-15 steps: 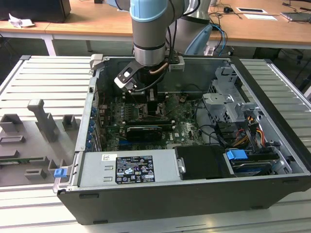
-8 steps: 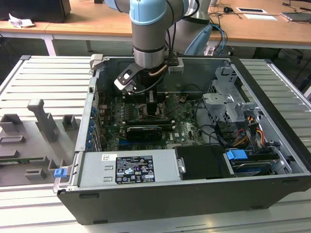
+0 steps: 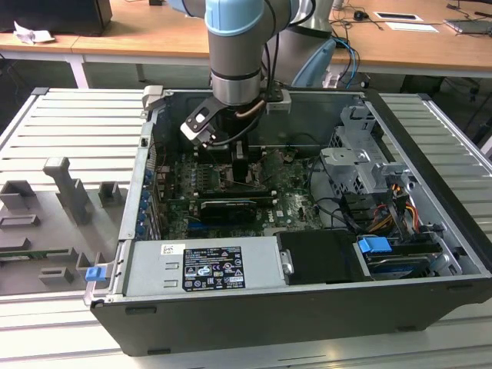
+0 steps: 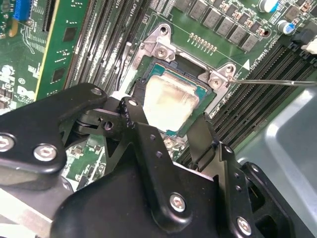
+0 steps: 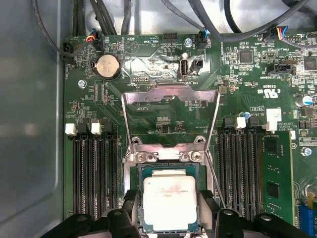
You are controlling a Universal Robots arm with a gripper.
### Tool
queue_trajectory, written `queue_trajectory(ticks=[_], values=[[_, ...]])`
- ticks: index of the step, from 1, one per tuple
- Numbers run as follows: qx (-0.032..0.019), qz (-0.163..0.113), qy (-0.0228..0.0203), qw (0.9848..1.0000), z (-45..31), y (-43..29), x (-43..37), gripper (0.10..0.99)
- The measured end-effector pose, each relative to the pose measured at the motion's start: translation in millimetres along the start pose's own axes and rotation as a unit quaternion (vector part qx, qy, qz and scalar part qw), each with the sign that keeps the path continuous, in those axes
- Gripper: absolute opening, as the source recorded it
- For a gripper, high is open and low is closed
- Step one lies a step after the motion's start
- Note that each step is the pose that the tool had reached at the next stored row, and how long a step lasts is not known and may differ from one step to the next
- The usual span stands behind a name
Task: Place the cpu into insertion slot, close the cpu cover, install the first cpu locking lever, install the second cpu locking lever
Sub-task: 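Place the cpu into insertion slot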
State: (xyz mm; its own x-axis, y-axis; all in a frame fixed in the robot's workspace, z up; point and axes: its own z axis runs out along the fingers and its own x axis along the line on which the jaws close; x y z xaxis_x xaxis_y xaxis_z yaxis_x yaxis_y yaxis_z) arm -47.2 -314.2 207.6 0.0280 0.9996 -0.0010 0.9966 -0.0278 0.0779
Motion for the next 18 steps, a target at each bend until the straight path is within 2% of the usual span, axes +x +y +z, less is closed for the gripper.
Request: queue_trajectory(ticks=[5, 6, 8, 9, 11, 13, 18], values=[[0.0000, 0.000, 0.0000, 1.0000, -6.8, 0.5, 0.0, 0.604], [0.0000, 0.000, 0.0000, 1.0000, -9.1, 0.7, 0.0, 0.525], [0.0000, 0.000, -0.0001, 1.0000, -10.1, 0.8, 0.0, 0.525], [0.0000, 0.000, -0.0005, 1.0000, -10.7, 1.0, 0.0, 0.459], [-0.0001, 0.000, -0.0013, 1.0000, -12.4, 1.3, 0.0, 0.220], [0.0000, 0.000, -0.0024, 1.0000, -13.9, 1.5, 0.0, 0.106], [-0.0001, 0.000, -0.0025, 1.0000, -15.7, 1.7, 0.0, 0.106]])
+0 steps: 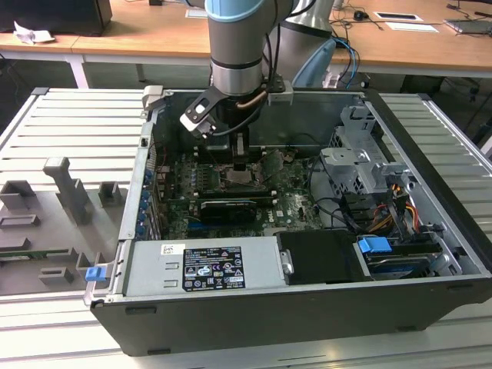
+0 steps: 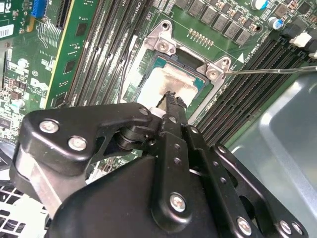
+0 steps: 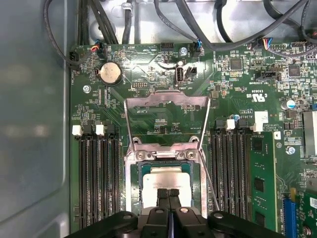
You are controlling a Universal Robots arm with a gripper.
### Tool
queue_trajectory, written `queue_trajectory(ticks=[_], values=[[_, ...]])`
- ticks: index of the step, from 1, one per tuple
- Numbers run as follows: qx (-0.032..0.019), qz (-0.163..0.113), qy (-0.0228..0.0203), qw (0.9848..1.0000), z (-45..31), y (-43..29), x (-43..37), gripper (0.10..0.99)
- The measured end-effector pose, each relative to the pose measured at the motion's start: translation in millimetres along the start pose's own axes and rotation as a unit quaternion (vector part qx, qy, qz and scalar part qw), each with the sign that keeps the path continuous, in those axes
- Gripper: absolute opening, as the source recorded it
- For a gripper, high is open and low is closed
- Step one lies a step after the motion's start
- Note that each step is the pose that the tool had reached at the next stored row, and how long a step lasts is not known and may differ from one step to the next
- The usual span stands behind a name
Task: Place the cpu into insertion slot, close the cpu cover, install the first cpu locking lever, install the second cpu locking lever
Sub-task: 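Place the cpu into insertion slot, then close the cpu cover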
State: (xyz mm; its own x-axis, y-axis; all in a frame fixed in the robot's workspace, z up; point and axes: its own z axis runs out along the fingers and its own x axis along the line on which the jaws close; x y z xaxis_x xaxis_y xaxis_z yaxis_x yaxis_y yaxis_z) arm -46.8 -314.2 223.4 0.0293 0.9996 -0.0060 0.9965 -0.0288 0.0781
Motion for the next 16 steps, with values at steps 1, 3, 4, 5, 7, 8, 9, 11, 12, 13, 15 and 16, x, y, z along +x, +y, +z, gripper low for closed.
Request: queue_trajectory(ticks=[1, 3, 4, 5, 7, 8, 9, 11, 12, 13, 15, 16], values=[[0.0000, 0.000, 0.0000, 1.0000, -0.1, 0.0, 0.0, 0.106], [0.0000, 0.000, -0.0004, 1.0000, -1.7, 0.1, 0.0, 0.106], [0.0000, 0.000, -0.0003, 1.0000, -2.5, 0.2, 0.0, 0.106], [0.0000, 0.000, -0.0004, 1.0000, -3.0, 0.2, 0.0, 0.106], [0.0000, 0.000, -0.0006, 1.0000, -4.5, 0.3, 0.0, 0.106], [0.0000, 0.000, -0.0007, 1.0000, -5.9, 0.5, 0.0, 0.106], [0.0002, 0.000, -0.0012, 1.0000, -5.9, 1.9, 0.1, 0.106], [0.0007, 0.000, -0.0017, 1.0000, -5.6, 5.9, 0.1, 0.106], [0.0007, 0.000, -0.0017, 1.0000, -5.6, 6.8, 0.1, 0.106], [0.0007, 0.000, -0.0017, 1.0000, -5.6, 7.2, 0.1, 0.106], [0.0007, 0.000, -0.0020, 1.0000, -6.9, 7.3, 0.2, 0.106], [0.0007, 0.000, -0.0020, 1.0000, -8.0, 7.3, 0.2, 0.106]])
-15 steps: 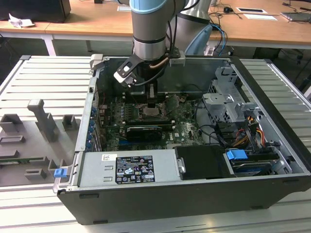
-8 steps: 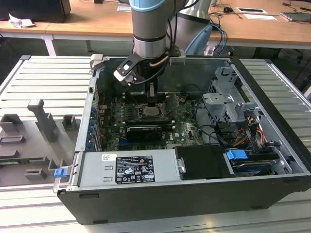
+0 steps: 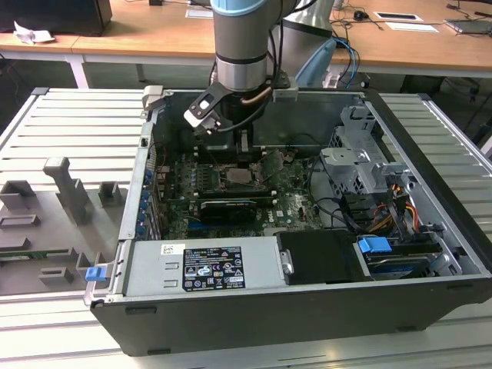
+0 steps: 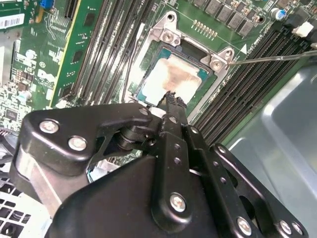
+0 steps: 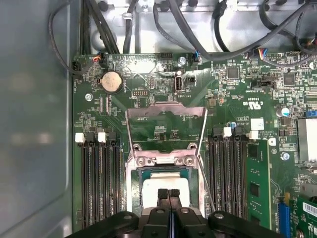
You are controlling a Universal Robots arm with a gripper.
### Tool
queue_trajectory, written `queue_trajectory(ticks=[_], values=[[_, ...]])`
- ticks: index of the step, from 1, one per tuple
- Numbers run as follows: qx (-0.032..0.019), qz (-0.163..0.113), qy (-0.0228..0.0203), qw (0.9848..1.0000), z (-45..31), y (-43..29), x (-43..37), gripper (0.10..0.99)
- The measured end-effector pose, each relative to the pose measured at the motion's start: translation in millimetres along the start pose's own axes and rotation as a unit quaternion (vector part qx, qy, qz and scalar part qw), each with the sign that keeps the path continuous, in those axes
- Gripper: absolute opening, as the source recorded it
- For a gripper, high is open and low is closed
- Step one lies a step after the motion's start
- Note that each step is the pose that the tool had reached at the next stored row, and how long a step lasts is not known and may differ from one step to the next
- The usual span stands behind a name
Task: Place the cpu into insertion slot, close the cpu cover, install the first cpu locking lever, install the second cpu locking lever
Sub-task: 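Close the cpu cover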
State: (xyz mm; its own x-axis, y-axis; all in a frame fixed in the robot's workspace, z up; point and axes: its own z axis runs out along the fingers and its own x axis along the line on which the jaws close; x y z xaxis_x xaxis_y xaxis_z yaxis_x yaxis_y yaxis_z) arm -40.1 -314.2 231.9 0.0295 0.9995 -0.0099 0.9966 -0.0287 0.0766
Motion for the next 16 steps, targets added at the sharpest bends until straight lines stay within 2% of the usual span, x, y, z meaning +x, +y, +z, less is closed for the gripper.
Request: queue_trajectory(ticks=[3, 4, 5, 6, 7, 9, 12, 16], values=[[-0.0003, 0.000, 0.0001, 1.0000, -3.2, -0.9, -0.1, 0.106], [-0.0004, 0.000, 0.0000, 1.0000, -7.4, -0.7, -0.1, 0.106], [-0.0009, 0.000, -0.0001, 1.0000, -23.0, 0.1, -0.3, 0.106], [-0.0024, 0.000, -0.0013, 1.0000, -25.2, 0.1, -0.3, 0.106], [-0.0038, 0.000, -0.0019, 1.0000, -26.1, -0.1, -0.3, 0.106], [-0.0108, 0.000, -0.0021, 0.9999, -27.0, -0.9, -0.4, 0.106], [-0.0117, 0.000, -0.0033, 0.9999, -26.9, 2.0, -0.3, 0.106], [-0.0118, 0.000, -0.0051, 0.9999, -29.5, 2.4, -0.3, 0.106]])
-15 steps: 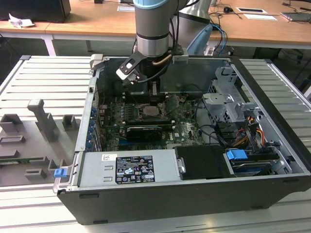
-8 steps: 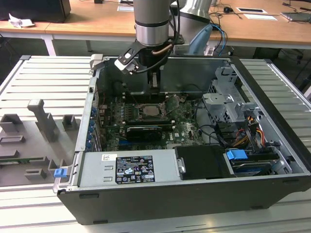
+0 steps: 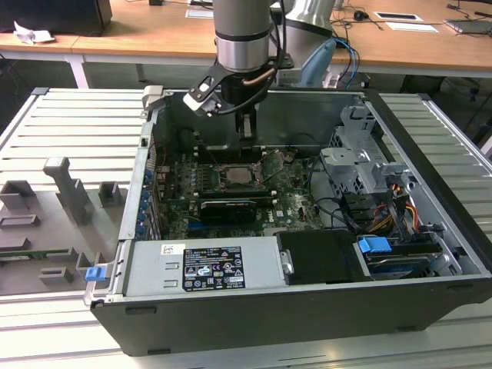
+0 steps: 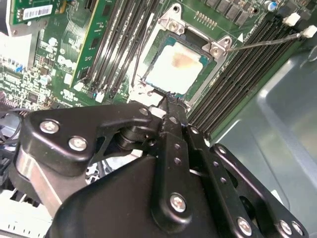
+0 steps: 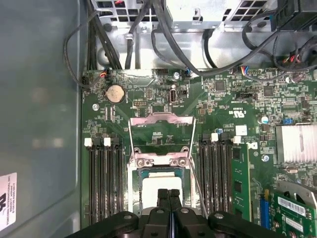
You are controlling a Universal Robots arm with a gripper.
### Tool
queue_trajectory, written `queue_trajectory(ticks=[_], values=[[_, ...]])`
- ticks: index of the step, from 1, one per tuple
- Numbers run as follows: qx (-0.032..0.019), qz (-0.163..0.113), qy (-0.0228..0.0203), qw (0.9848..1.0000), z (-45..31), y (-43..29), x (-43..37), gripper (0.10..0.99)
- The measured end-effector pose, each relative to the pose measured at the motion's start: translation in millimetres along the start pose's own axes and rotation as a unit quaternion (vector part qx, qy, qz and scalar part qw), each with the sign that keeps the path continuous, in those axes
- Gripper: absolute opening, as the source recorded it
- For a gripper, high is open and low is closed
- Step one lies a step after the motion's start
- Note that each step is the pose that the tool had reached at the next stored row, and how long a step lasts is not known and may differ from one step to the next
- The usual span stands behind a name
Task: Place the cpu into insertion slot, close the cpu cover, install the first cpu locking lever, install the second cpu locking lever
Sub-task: 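Close the cpu cover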
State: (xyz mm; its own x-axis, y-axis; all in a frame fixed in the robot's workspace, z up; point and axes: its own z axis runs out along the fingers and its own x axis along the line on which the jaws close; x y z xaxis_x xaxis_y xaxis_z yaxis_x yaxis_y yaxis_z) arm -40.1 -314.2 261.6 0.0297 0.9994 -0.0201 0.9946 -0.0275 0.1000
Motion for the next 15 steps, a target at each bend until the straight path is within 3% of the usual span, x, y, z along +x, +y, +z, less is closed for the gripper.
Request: queue_trajectory(ticks=[3, 8, 15], values=[[-0.0001, 0.000, -0.0010, 1.0000, -1.3, 0.9, 0.0, 0.106], [0.0000, 0.000, -0.0012, 1.0000, -0.6, 8.3, 0.2, 0.106], [-0.0001, 0.000, -0.0016, 1.0000, -2.3, 9.5, 0.2, 0.106]])
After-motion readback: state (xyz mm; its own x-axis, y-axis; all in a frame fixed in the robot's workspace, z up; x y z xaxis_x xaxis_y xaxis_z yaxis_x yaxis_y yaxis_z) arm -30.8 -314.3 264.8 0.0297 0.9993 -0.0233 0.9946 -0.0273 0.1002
